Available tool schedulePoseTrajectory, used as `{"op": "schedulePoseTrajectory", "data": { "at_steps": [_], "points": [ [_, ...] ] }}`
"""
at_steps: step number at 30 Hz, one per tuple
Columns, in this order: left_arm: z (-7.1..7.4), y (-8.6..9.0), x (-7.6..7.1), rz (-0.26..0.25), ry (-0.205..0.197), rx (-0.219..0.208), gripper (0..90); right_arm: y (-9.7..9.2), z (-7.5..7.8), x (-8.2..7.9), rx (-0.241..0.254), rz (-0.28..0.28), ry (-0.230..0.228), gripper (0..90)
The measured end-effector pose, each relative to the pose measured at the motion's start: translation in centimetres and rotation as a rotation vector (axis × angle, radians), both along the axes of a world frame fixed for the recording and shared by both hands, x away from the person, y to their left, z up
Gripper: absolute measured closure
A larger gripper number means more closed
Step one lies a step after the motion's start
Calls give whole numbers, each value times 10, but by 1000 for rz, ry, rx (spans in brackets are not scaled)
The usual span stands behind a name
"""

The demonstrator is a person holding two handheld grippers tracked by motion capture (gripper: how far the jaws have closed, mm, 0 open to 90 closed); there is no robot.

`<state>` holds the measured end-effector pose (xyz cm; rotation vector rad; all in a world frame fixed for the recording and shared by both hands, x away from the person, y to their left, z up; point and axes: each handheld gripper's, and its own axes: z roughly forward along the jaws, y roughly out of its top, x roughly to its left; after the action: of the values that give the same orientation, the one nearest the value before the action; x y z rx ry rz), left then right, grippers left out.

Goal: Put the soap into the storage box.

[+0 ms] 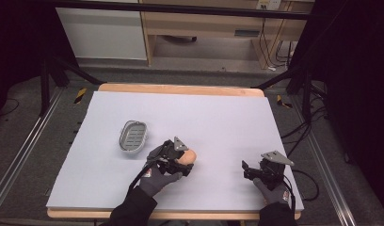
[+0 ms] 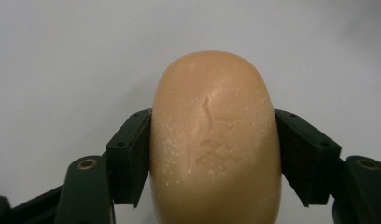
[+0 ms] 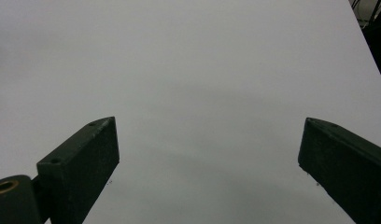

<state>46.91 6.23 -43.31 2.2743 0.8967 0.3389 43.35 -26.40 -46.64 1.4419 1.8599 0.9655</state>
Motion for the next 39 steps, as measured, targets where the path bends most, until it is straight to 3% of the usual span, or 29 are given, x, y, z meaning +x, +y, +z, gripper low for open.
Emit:
{"op": "schedulePoseTrajectory", "data": {
  "at_steps": [23, 39],
  "points": [
    [21, 31, 0, 37, -23, -27, 320, 1, 1, -1, 1, -1, 1, 55],
    [28, 68, 2, 114, -41, -64, 320, 1, 0, 0, -4, 1, 1, 55]
  ]
}}
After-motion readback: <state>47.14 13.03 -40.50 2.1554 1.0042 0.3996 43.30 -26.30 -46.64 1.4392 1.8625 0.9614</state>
